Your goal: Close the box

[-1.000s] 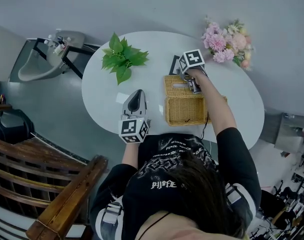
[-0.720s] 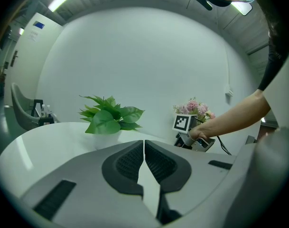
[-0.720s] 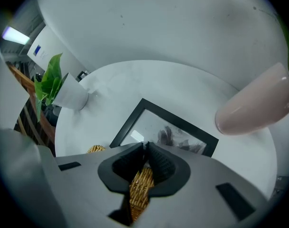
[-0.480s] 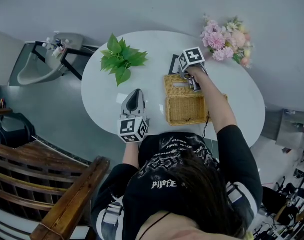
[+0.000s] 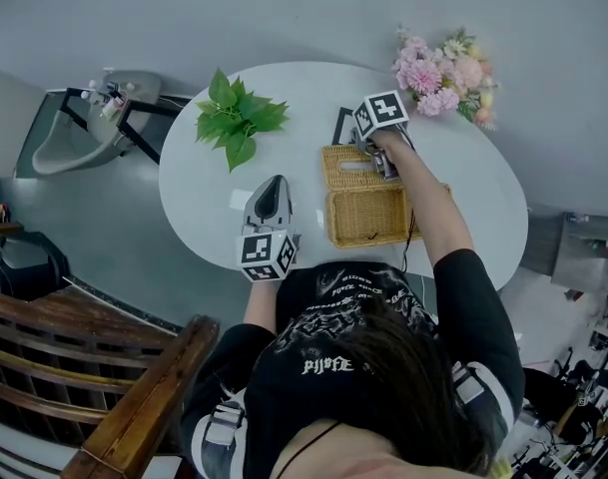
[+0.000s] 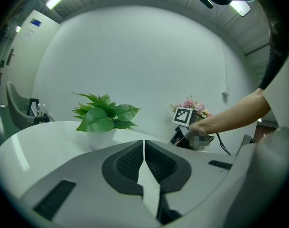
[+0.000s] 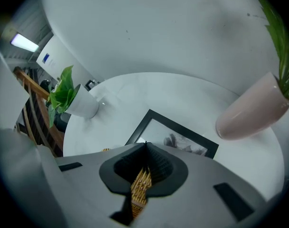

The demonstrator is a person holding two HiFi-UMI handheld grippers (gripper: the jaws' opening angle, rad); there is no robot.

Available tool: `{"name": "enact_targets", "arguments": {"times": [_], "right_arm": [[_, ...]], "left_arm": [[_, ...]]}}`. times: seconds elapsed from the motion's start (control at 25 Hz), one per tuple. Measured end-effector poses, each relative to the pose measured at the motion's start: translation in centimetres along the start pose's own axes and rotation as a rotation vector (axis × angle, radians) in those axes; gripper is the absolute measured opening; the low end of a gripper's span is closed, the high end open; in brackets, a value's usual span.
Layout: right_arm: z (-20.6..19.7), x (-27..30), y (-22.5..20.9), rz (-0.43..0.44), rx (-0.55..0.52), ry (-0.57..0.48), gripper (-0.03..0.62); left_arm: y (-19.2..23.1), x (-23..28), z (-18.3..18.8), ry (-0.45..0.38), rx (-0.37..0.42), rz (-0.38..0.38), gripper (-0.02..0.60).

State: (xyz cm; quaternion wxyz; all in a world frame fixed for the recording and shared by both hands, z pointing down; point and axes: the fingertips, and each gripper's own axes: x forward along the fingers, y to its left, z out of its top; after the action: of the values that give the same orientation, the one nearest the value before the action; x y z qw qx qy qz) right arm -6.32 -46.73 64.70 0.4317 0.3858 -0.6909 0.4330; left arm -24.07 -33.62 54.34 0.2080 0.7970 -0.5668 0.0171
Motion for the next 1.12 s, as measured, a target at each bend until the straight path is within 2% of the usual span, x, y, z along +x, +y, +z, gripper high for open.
{"name": "enact_targets", "arguments": {"times": [0.36,0.68,1.12], "right_arm": [[0.9,-2.5,0.8,-0.037,-0.065,-0.106,0.034],[1.5,-4.9,1.7,-0.036,-0.103,-0.208,0.034],[1.6,-8.5,2.5,-0.059,-0.116,-0.319,0.034]], "left_arm": [[-1.5,-0.8,-0.3,-0.002,0.021,-0.027,0.028],[-2.4,-1.6,-0.4,-0.008,0.035,-0.045,0.028],[-3.9,-2.4,-0.1,-0.004,0.068,-0.055,0.028]]}}
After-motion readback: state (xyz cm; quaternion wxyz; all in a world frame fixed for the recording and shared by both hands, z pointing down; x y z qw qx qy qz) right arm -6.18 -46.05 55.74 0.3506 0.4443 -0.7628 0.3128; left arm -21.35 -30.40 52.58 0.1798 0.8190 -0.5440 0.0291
